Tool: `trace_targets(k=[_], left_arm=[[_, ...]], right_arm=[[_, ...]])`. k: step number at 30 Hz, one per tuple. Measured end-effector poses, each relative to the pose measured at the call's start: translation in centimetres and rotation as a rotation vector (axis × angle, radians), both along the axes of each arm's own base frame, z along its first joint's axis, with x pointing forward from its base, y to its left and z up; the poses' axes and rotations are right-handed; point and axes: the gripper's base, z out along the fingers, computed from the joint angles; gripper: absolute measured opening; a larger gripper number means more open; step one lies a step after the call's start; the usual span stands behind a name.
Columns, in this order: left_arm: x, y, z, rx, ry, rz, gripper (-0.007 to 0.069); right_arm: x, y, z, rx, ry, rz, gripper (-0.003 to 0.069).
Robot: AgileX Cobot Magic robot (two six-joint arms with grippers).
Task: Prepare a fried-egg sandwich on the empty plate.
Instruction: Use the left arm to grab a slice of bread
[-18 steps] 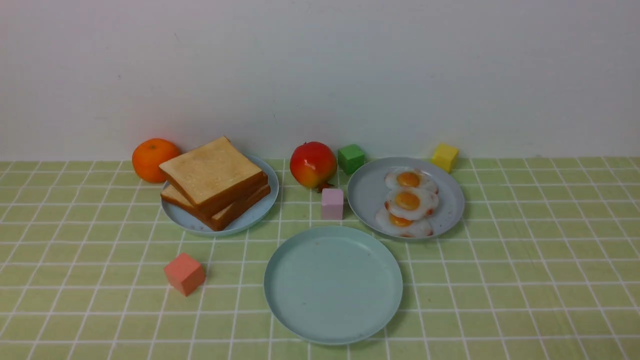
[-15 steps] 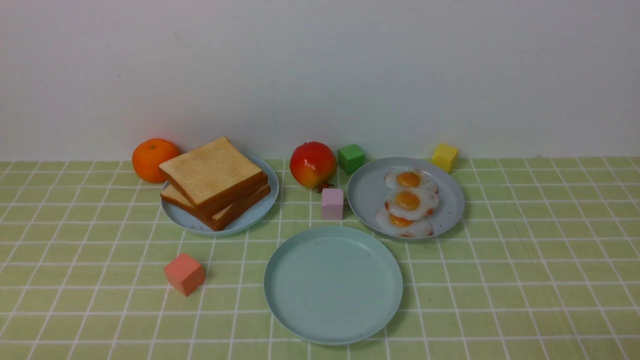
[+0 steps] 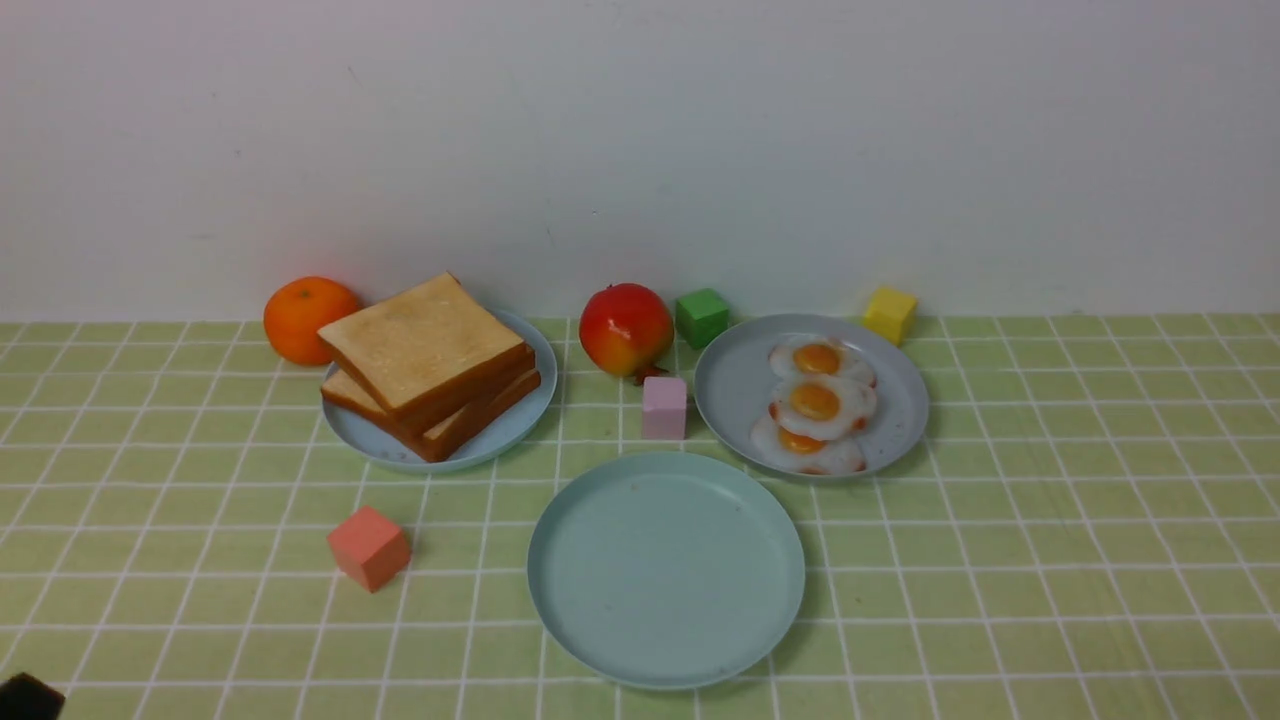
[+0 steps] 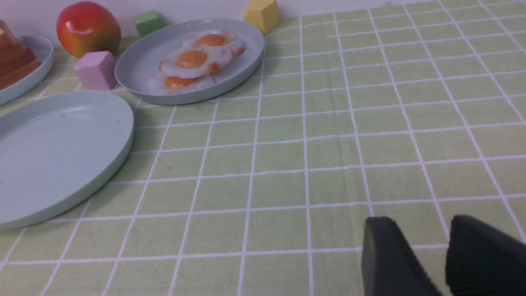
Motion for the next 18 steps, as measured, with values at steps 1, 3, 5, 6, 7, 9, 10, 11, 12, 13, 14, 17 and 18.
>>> trace_targets(k=[1, 3, 5, 6, 7, 9, 10, 11, 12, 13, 14, 17, 18], left_arm=[[0.0, 0.1, 0.2, -0.046, -0.023, 0.007, 0.0228], [0.0, 0.3, 0.8, -0.092, -0.077, 0.027, 0.0230], [0.0, 0.4, 1.0, -0.082, -0.107, 0.039, 0.0232], [0.0, 0.5, 1.2, -0.063, -0.131, 0.050, 0.0234], [0.0, 0.5, 1.3, -0.035, -0.145, 0.057, 0.0235], [0.0, 0.6, 1.5, -0.002, -0.160, 0.065, 0.0235], [0.0, 0.6, 1.5, 0.002, -0.163, 0.066, 0.0235], [0.0, 0.6, 1.5, 0.010, -0.166, 0.068, 0.0235], [-0.1, 0.6, 1.6, 0.005, -0.172, 0.071, 0.0234], [-0.1, 0.6, 1.6, -0.011, -0.173, 0.071, 0.0231], [-0.1, 0.6, 1.6, -0.033, -0.172, 0.070, 0.0221], [-0.3, 0.4, 2.6, -0.030, -0.160, 0.041, 0.0155], [-0.4, 0.3, 3.3, -0.008, -0.160, 0.030, 0.0139]], right_arm=[[0.0, 0.0, 0.0, 0.000, 0.000, 0.000, 0.0241], [0.0, 0.0, 0.0, 0.000, 0.000, 0.000, 0.0241], [0.0, 0.0, 0.0, 0.000, 0.000, 0.000, 0.0241], [0.0, 0.0, 0.0, 0.000, 0.000, 0.000, 0.0241], [0.0, 0.0, 0.0, 0.000, 0.000, 0.000, 0.0241], [0.0, 0.0, 0.0, 0.000, 0.000, 0.000, 0.0241], [0.0, 0.0, 0.0, 0.000, 0.000, 0.000, 0.0241], [0.0, 0.0, 0.0, 0.000, 0.000, 0.000, 0.0241], [0.0, 0.0, 0.0, 0.000, 0.000, 0.000, 0.0241], [0.0, 0.0, 0.0, 0.000, 0.000, 0.000, 0.0241], [0.0, 0.0, 0.0, 0.000, 0.000, 0.000, 0.0241], [0.0, 0.0, 0.0, 0.000, 0.000, 0.000, 0.0241], [0.0, 0.0, 0.0, 0.000, 0.000, 0.000, 0.0241]])
